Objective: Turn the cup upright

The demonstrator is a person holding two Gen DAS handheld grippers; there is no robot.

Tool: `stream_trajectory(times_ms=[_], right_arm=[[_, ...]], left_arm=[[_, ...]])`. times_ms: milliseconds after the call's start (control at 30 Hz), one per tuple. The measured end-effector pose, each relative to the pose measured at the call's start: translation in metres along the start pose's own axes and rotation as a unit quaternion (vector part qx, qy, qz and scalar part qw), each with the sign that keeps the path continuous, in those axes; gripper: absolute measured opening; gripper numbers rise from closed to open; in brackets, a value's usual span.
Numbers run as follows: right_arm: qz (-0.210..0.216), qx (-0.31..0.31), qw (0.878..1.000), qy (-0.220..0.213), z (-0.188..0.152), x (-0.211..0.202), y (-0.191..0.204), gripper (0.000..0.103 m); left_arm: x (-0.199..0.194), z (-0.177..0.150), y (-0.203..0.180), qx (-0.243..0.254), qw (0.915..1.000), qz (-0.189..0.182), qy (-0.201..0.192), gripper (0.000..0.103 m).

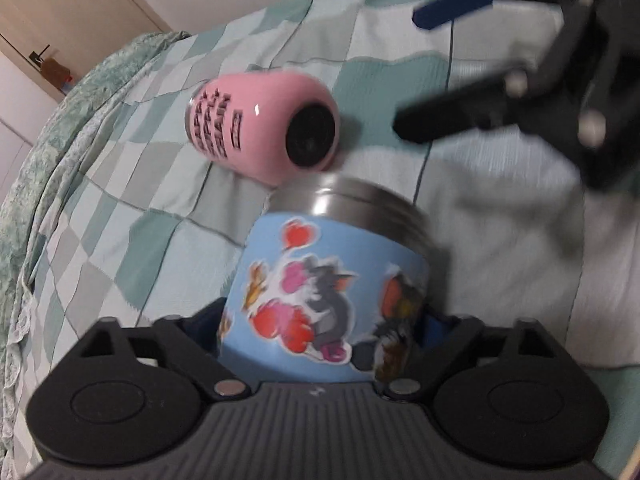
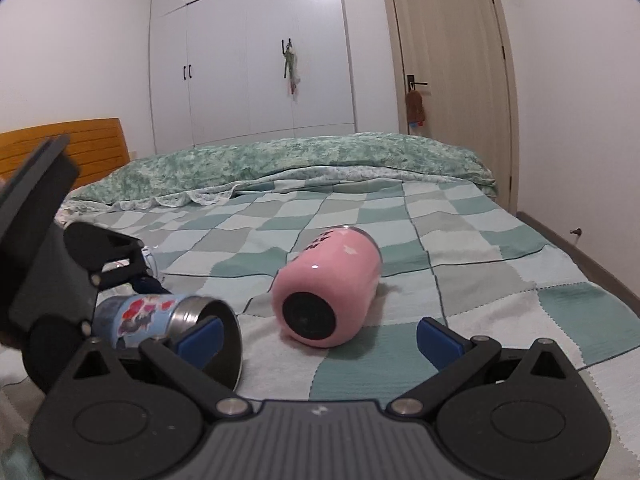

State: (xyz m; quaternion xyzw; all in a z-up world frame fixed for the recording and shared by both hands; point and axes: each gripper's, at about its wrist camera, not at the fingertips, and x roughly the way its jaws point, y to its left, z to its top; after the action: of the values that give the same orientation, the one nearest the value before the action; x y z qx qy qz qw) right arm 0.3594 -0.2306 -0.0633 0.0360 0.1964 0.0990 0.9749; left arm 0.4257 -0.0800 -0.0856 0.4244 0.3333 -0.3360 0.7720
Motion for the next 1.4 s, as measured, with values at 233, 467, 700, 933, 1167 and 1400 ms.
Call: stream_trajectory(times_ms=[233,467,700,933,1167,1400], right_arm=[[0.005,0.002,0.999,-0.036,0.007,-0.037,0.002,0.103],[0.027,0.017,0.998,-0.06,0.005,-0.09,0.0,0.103],[0.059,0.021,0.996,-0.067,0.0,-0.114,0.002,0.103],[0.036,0.023,0.997,-0.061,-0.012,-0.124,-0.01,0.103],[-0.018,0.03,0.999,-0.022,-0.027,-0.11,-0.04,0.103],[-0.008,0.013,1.0,-0.02,-0.022,-0.108,-0.024,0.103]], left_arm=[[-0.047,0.005,-0.026,0.018,0.9995,0.025,0.007,0.084],[-0.104,0.018,-0.075,0.038,0.9967,0.068,0.023,0.084],[-0.128,-0.009,-0.097,0.041,0.9869,0.103,0.117,0.084],[-0.078,0.008,-0.101,0.038,0.9905,0.069,0.112,0.085],[-0.041,0.032,-0.101,0.002,0.9977,0.022,0.064,0.086],[-0.083,0.022,-0.105,-0.024,0.9973,0.068,0.008,0.103]])
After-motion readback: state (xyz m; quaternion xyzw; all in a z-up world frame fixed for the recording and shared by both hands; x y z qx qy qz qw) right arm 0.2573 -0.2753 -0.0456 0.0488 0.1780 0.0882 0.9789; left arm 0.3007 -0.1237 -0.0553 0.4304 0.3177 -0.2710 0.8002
